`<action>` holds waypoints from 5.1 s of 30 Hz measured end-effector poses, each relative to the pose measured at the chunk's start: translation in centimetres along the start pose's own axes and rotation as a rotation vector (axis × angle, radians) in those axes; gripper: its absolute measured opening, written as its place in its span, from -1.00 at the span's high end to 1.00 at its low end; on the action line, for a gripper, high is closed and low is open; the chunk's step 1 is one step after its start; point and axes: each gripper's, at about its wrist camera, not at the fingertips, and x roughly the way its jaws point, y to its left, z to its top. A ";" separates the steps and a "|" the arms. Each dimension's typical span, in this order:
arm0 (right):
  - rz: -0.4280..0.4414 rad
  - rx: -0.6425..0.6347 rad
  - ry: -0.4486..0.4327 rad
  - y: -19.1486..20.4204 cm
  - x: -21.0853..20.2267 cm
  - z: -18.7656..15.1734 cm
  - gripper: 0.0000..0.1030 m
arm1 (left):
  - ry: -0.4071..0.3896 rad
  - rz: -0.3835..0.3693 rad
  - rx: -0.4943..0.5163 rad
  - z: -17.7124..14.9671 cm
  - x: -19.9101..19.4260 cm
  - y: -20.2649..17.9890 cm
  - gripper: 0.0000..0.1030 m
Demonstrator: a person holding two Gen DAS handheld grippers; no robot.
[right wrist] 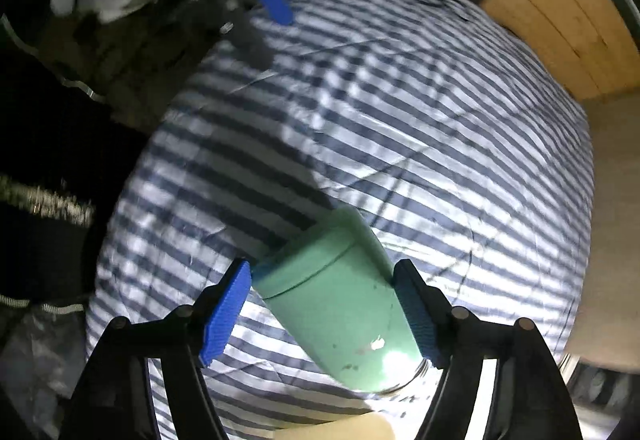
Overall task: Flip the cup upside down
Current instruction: 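Rotate the held green bottle with the left tool, base turning upward, then lower the green bottle upright onto the bed with the left tool, then open the left tool and pull it back from the bottle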
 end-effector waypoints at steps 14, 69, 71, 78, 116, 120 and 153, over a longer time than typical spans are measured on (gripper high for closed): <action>-0.087 -0.275 0.076 2.0 1.5 0.0 -0.50 | -0.016 0.047 -0.089 -2.7 0.3 0.6 -0.60; -0.412 1.312 -0.735 8.2 -5.2 -11.9 -0.47 | 0.035 -0.189 0.789 -0.3 9.4 -24.0 -0.36; -0.416 1.315 -0.731 8.1 -5.3 -12.0 -0.47 | 0.037 -0.199 0.784 -0.2 9.3 -23.7 -0.36; -0.439 1.340 -0.740 8.3 -5.9 -11.6 -0.47 | 0.001 -0.224 0.777 -0.2 8.4 -23.5 -0.35; -0.644 1.642 -0.676 15.7 -7.8 -30.0 -0.47 | 0.048 -0.341 1.043 -8.3 15.8 -44.1 -0.34; -0.625 1.656 -0.693 15.9 -7.8 -30.8 -0.47 | 0.044 -0.335 1.064 -8.7 16.0 -44.7 -0.34; -1.040 1.634 -0.768 21.2 -18.7 -23.1 -0.78 | -0.648 -0.163 0.744 -5.1 -5.3 -33.4 -0.72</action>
